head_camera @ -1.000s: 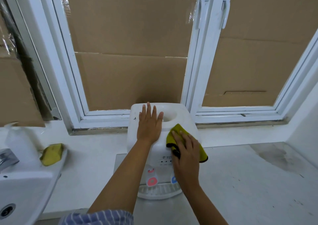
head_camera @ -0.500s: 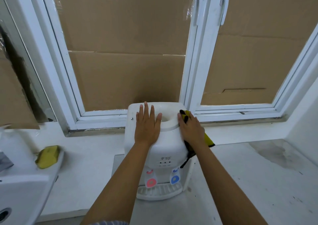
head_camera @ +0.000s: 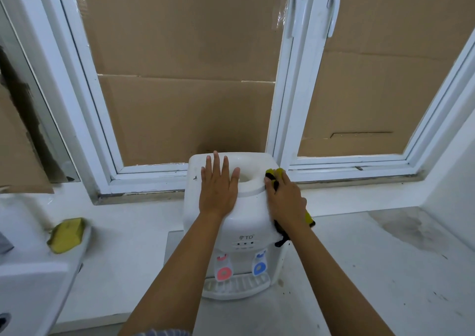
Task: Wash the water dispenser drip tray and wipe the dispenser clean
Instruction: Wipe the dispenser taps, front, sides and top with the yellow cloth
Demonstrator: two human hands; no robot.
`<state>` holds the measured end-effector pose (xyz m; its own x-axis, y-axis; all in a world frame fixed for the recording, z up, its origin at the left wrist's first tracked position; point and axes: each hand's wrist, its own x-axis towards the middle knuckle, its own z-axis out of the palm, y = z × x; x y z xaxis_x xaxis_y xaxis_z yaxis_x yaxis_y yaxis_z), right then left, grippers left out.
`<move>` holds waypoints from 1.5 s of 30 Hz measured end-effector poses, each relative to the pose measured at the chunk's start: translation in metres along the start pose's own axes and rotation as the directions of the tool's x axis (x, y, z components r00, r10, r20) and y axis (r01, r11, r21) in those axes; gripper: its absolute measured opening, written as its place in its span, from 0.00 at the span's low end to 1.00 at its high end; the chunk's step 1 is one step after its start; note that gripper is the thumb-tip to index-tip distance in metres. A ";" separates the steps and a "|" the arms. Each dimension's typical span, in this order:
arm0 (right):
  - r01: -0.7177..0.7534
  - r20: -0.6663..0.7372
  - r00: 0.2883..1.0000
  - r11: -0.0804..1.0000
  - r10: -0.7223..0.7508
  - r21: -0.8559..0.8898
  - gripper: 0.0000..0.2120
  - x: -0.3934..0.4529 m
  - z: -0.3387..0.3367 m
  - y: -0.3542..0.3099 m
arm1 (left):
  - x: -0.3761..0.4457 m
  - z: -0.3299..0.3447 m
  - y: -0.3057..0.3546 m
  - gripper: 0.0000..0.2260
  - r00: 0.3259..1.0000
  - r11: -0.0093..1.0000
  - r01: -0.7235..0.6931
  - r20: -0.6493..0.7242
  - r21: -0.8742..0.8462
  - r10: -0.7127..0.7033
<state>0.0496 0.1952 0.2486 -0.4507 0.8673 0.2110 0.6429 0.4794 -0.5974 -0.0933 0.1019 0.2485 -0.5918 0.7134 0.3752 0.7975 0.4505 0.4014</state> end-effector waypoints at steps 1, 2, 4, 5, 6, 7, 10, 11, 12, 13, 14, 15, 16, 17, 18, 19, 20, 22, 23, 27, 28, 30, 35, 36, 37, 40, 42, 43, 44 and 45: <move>0.013 -0.069 0.998 1.000 -0.015 -0.027 0.25 -0.012 0.004 0.001 | 0.000 0.000 0.000 0.30 1.000 1.000 -0.002 -0.002 0.012 0.002; 0.035 -0.145 0.989 0.999 -0.041 -0.041 0.25 -0.025 0.008 0.002 | 0.000 0.001 0.000 0.31 1.000 1.000 -0.006 -0.004 0.031 0.006; 0.089 -0.276 0.957 0.996 -0.085 0.002 0.24 -0.047 0.016 0.004 | 0.001 0.002 -0.001 0.33 1.000 0.998 -0.015 0.002 0.066 0.015; 0.119 -0.321 0.942 0.992 -0.101 0.038 0.24 -0.056 0.020 0.004 | 0.001 0.002 -0.002 0.34 1.000 0.997 -0.022 0.005 0.078 0.022; 0.150 -0.353 0.928 0.986 -0.117 0.067 0.23 -0.065 0.024 0.004 | 0.001 0.002 -0.002 0.36 1.000 0.996 -0.030 0.007 0.089 0.030; 0.183 -0.376 0.916 0.980 -0.141 0.079 0.23 -0.072 0.028 0.003 | 0.001 0.002 -0.002 0.38 0.999 0.995 -0.034 0.010 0.092 0.033; 0.277 -0.396 0.888 0.959 -0.234 0.055 0.22 -0.081 0.039 0.001 | 0.002 0.002 -0.003 0.39 1.000 0.996 -0.026 0.008 0.082 0.025; 0.315 -0.394 0.878 0.948 -0.271 0.051 0.21 -0.082 0.043 0.002 | 0.002 0.003 -0.003 0.42 0.999 0.995 -0.034 0.010 0.094 0.033; 0.362 -0.393 0.864 0.931 -0.314 0.052 0.20 -0.083 0.045 0.004 | 0.003 0.004 -0.005 0.45 0.999 0.993 -0.044 0.017 0.113 0.042; 0.416 -0.386 0.847 0.908 -0.366 0.053 0.21 -0.082 0.046 0.008 | 0.003 0.006 -0.009 0.48 0.998 0.989 -0.055 0.023 0.135 0.052; 0.473 -0.370 0.826 0.880 -0.426 0.042 0.24 -0.082 0.046 0.012 | 0.004 0.007 -0.012 0.49 0.998 0.987 -0.064 0.028 0.150 0.060; 0.527 -0.345 0.802 0.850 -0.488 0.022 0.27 -0.080 0.043 0.018 | 0.004 0.006 -0.012 0.48 0.997 0.985 -0.071 0.031 0.160 0.067; 0.571 -0.317 0.778 0.821 -0.543 -0.004 0.31 -0.079 0.039 0.024 | 0.003 0.004 -0.010 0.44 0.998 0.988 -0.064 0.030 0.142 0.061; 0.603 -0.290 0.759 0.797 -0.583 -0.024 0.33 -0.076 0.035 0.031 | 0.001 0.001 -0.007 0.38 0.999 0.994 -0.045 0.024 0.101 0.043; 0.613 -0.279 0.754 0.789 -0.594 -0.021 0.33 -0.075 0.032 0.038 | 0.000 -0.002 -0.004 0.32 1.000 0.998 -0.025 0.019 0.059 0.024; 0.599 -0.296 0.767 0.801 -0.570 0.008 0.31 -0.073 0.030 0.044 | -0.002 -0.004 -0.001 0.28 1.000 1.000 -0.014 0.019 0.025 0.014; 0.561 -0.334 0.791 0.825 -0.513 0.061 0.27 -0.071 0.029 0.049 | -0.003 -0.006 0.001 0.26 1.000 1.000 -0.005 0.019 0.000 0.005; 0.437 -0.400 0.853 0.877 -0.336 0.197 0.21 -0.067 0.028 0.049 | -0.002 -0.006 0.000 0.25 1.000 0.999 0.004 0.021 -0.036 -0.003; 0.378 -0.413 0.874 0.892 -0.256 0.247 0.21 -0.066 0.028 0.045 | -0.002 -0.006 -0.001 0.26 1.000 0.998 0.010 0.029 -0.066 -0.009; 0.292 -0.449 0.878 0.930 -0.167 0.224 0.21 -0.069 0.033 0.016 | -0.003 -0.012 0.001 0.24 0.999 0.948 0.021 -0.026 -0.318 -0.031; 0.301 -0.445 0.875 0.935 -0.191 0.189 0.22 -0.073 0.037 0.008 | -0.004 -0.018 0.003 0.23 0.998 0.901 0.034 -0.039 -0.432 -0.056; 0.332 -0.433 0.865 0.936 -0.253 0.118 0.22 -0.084 0.045 -0.009 | -0.003 -0.021 0.000 0.23 0.995 0.807 0.048 -0.044 -0.589 -0.091; 0.462 -0.324 0.826 0.883 -0.461 -0.077 0.21 -0.095 0.069 -0.048 | -0.002 -0.029 -0.009 0.26 0.973 0.488 0.132 0.019 -0.863 -0.231; 0.455 -0.313 0.832 0.886 -0.458 -0.088 0.22 -0.094 0.071 -0.051 | -0.002 -0.032 -0.010 0.25 0.969 0.438 0.143 0.037 -0.887 -0.243; 0.447 -0.311 0.836 0.890 -0.451 -0.089 0.22 -0.093 0.072 -0.052 | -0.002 -0.034 -0.010 0.25 0.966 0.366 0.153 0.061 -0.918 -0.251; 0.467 -0.325 0.821 0.880 -0.469 -0.089 0.21 -0.093 0.065 -0.040 | -0.004 -0.037 -0.014 0.24 0.961 0.310 0.162 0.079 -0.937 -0.264; 0.465 -0.356 0.815 0.883 -0.457 -0.070 0.21 -0.092 0.058 -0.024 | -0.005 -0.035 -0.016 0.24 0.960 0.318 0.160 0.073 -0.935 -0.269; 0.447 -0.380 0.819 0.893 -0.429 -0.045 0.21 -0.091 0.055 -0.015 | -0.005 -0.034 -0.016 0.24 0.962 0.302 0.163 0.083 -0.939 -0.262; 0.419 -0.404 0.830 0.908 -0.385 -0.004 0.22 -0.089 0.050 -0.004 | -0.004 -0.033 -0.015 0.24 0.964 0.304 0.163 0.086 -0.939 -0.251; 0.383 -0.423 0.845 0.922 -0.327 0.052 0.22 -0.086 0.046 0.005 | -0.004 -0.034 -0.013 0.24 0.967 0.312 0.157 0.082 -0.937 -0.240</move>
<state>0.0633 0.1167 0.1920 -0.3295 0.6329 0.7006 0.3882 0.7673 -0.5105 -0.1053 0.0751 0.2701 -0.7544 0.6258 0.1982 0.0458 -0.2510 0.9669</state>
